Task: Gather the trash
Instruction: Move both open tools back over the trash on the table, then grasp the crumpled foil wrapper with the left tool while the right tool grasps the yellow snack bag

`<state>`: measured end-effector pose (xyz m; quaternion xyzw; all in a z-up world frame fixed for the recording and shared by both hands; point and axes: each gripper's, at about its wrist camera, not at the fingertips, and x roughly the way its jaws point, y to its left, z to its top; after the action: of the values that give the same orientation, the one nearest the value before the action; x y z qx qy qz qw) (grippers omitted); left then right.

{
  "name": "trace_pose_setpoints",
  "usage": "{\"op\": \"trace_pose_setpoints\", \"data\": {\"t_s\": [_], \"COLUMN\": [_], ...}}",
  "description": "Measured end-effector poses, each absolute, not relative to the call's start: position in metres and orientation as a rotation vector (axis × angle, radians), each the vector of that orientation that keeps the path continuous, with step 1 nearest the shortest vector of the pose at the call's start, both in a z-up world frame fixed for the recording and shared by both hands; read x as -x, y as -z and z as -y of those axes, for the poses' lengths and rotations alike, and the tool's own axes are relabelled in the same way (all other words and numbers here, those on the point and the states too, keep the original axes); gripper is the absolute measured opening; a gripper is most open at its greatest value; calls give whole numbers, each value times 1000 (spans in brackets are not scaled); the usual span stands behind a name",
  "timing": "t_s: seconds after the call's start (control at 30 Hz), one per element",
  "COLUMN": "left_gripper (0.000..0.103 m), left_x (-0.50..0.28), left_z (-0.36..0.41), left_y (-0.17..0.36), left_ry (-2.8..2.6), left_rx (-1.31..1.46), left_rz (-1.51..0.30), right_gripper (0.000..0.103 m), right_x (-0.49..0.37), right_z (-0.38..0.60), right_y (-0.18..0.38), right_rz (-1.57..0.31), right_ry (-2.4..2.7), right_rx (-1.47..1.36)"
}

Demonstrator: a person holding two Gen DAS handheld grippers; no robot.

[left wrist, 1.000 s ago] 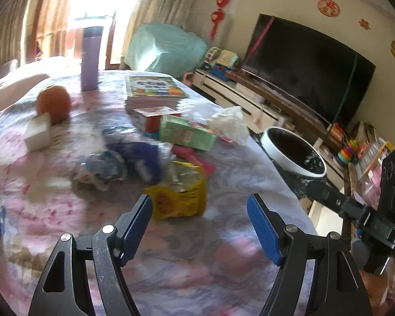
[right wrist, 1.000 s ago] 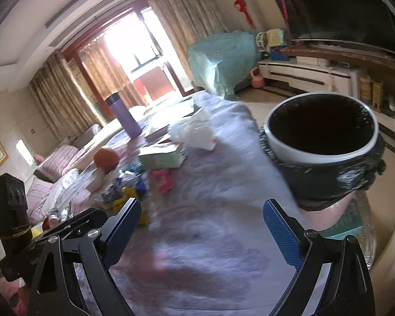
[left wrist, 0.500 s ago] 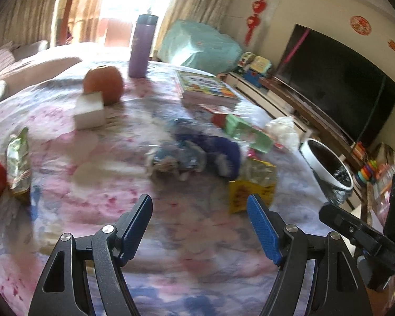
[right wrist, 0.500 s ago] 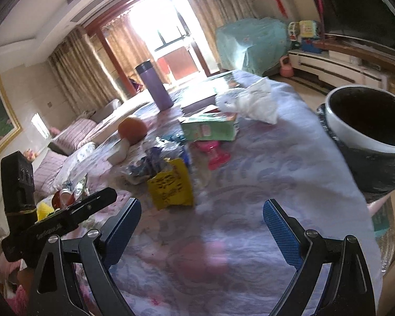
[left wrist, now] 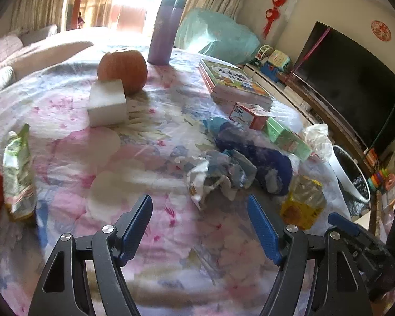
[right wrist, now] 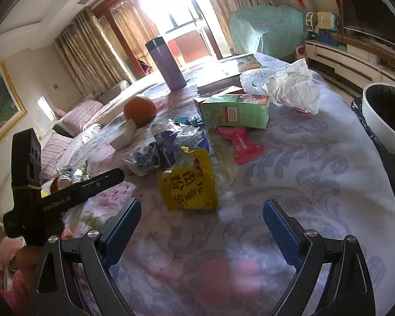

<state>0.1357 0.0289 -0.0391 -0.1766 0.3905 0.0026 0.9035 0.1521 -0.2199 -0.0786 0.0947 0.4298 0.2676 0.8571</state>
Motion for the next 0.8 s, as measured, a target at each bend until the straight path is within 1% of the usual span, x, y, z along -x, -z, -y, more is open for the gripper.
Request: {"op": "trace_pose_setpoints", "data": {"t_s": [0.13, 0.17, 0.23, 0.3, 0.33, 0.37, 0.4, 0.43, 0.5, 0.8], "left_gripper": [74, 72, 72, 59, 43, 31, 27, 22, 20, 18], "left_x": [-153, -158, -166, -170, -174, -178, -180, -180, -178, -156], "left_z": [-34, -35, -33, -31, -30, -28, -27, -27, -26, -6], "left_y": [48, 50, 55, 60, 64, 68, 69, 69, 67, 54], "left_ry": [-1, 5, 22, 45, 68, 85, 87, 90, 107, 165], "left_rx": [370, 371, 367, 366, 369, 367, 360, 356, 350, 326], "left_rz": [-815, -817, -821, -831, -845, -864, -869, -869, -855, -824], "right_gripper": [94, 93, 89, 74, 69, 54, 35, 30, 22, 22], "right_x": [-160, -161, -165, -167, -169, -170, -171, -170, -167, -153], "right_z": [211, 209, 203, 198, 198, 198, 198, 198, 201, 237], "right_y": [81, 81, 84, 88, 90, 93, 94, 95, 93, 78], "right_rz": [-916, -917, -923, -939, -950, -960, -967, -968, -957, -921], "right_ry": [-577, -579, -580, -573, -570, -563, -559, -557, -553, -517], "right_rx": [-194, -187, -170, -158, -156, -154, -152, -152, -143, -176]}}
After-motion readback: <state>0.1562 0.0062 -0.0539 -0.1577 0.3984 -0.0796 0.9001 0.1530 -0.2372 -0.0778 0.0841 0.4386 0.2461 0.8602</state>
